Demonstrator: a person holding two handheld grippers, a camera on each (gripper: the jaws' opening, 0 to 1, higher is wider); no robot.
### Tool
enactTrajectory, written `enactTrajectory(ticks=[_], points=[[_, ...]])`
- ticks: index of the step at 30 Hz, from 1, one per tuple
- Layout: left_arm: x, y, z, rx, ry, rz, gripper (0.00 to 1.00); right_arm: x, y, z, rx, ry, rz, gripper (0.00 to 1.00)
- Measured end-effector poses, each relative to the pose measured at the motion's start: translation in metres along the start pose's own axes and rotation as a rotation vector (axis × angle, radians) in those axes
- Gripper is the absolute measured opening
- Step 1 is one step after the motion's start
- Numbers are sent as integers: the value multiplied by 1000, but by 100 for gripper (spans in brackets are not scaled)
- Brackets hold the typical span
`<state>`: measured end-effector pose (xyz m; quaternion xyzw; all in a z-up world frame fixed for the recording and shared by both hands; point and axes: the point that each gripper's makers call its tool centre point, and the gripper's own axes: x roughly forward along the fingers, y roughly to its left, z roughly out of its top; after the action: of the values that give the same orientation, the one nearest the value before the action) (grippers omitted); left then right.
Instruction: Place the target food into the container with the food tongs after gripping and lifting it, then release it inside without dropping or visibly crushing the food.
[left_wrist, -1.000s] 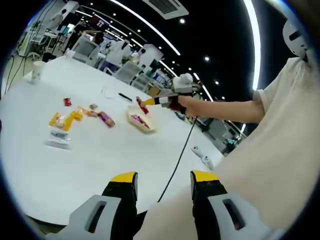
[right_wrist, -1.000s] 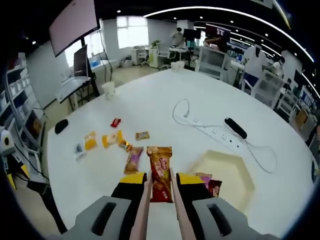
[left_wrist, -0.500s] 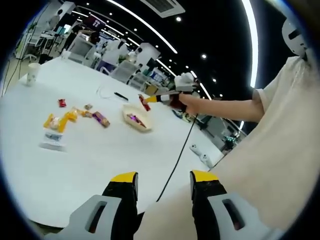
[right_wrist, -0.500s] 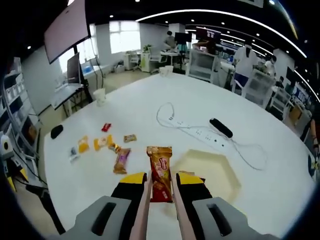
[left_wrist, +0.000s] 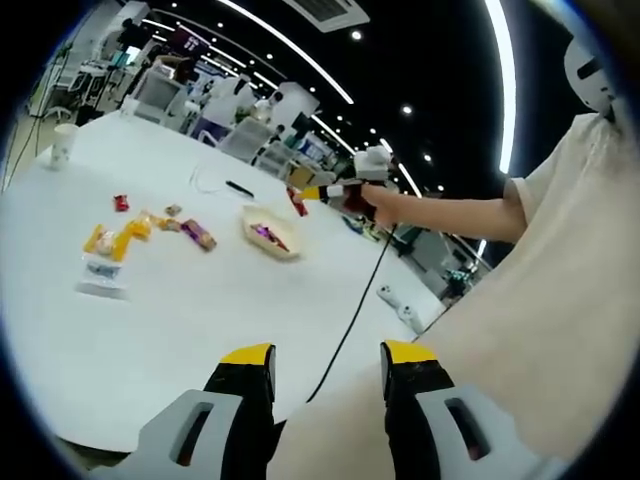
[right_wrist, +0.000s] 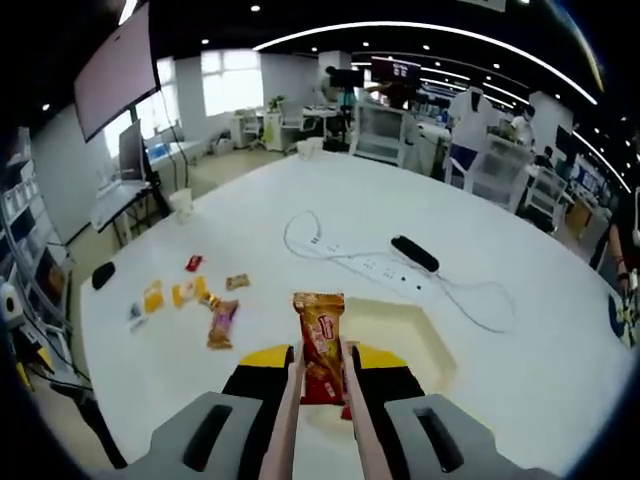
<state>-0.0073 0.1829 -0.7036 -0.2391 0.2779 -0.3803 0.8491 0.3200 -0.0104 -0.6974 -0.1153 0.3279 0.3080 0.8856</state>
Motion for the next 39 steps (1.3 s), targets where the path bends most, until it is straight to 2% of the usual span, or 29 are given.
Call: enactTrajectory(ticks=[29,39], points=[[3,-4,1,3,6,-3,41,-4,-20,1,3,-1,-24,22],[2,-4,-1,3,4,-2,41,-8,-20,0,9,-2,-31,22]])
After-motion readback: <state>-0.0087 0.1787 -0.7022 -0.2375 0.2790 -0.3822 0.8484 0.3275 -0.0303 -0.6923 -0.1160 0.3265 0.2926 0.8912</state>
